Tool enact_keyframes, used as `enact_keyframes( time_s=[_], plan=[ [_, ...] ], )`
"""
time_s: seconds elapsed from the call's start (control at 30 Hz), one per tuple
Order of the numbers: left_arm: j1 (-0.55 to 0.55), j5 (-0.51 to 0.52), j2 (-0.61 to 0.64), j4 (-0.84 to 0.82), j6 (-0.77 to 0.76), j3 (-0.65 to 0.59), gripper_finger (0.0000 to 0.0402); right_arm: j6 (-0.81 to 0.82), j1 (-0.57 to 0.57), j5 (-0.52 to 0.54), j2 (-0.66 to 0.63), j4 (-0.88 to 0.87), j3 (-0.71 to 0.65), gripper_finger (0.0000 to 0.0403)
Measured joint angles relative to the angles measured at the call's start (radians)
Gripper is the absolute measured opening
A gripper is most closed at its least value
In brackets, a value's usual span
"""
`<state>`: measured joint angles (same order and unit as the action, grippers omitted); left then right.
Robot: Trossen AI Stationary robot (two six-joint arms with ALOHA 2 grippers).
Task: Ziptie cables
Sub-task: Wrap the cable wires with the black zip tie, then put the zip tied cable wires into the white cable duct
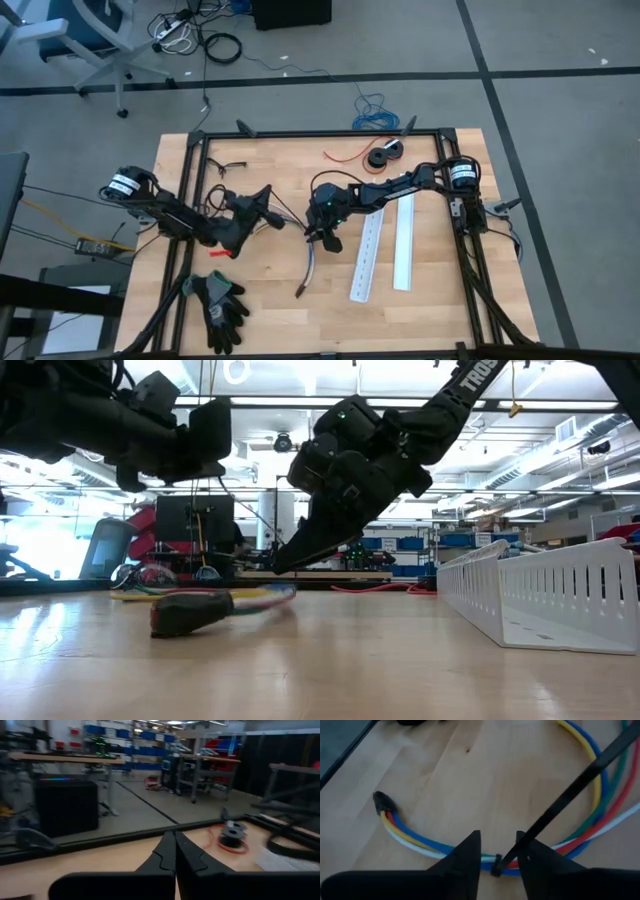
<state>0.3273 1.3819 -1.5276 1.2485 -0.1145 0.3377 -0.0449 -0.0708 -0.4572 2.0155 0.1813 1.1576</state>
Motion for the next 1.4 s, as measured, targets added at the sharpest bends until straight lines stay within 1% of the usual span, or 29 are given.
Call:
enact_keyframes(
  time_s=[0.23,0.4,0.53,0.7,0.83,0.97,1.1,1.17,1.3,1.4],
  plan=[
    [0.002,-0.122,-0.001,-0.15,-0.139,0.0,0.0001,0.002,-0.032,0.002,-0.003,0.007,0.001,0.0172],
    [0.003,-0.178,-0.001,-0.263,-0.235,0.0,0.0003,0.002,-0.062,0.007,-0.038,0.005,0.003,0.0199],
    [0.001,-0.25,-0.002,-0.337,-0.283,0.0,0.0004,0.002,-0.084,0.008,-0.088,-0.016,0.003,0.0211],
    [0.001,-0.377,-0.002,-0.383,-0.286,0.0,0.0004,-0.004,-0.107,0.008,-0.153,-0.077,0.004,0.0215],
    [0.001,-0.444,-0.003,-0.401,-0.285,-0.001,0.001,-0.028,-0.126,0.01,-0.197,-0.207,0.005,0.0211],
    [0.0,-0.549,-0.003,-0.409,-0.279,-0.001,0.0033,-0.062,-0.154,0.023,-0.227,-0.364,0.005,0.0209],
    [-0.015,-0.646,-0.003,-0.41,-0.277,-0.001,0.0075,-0.064,-0.188,0.024,-0.228,-0.438,0.005,0.0209],
    [-0.025,-0.666,-0.003,-0.41,-0.254,-0.001,0.0098,-0.063,-0.203,0.035,-0.228,-0.456,0.005,0.0209],
    [-0.045,-0.673,-0.003,-0.401,-0.204,-0.001,0.0137,-0.059,-0.228,0.055,-0.228,-0.486,0.005,0.0205],
    [-0.071,-0.735,-0.003,-0.394,-0.166,-0.001,0.0151,-0.066,-0.252,0.061,-0.228,-0.526,0.005,0.0203]
  ],
)
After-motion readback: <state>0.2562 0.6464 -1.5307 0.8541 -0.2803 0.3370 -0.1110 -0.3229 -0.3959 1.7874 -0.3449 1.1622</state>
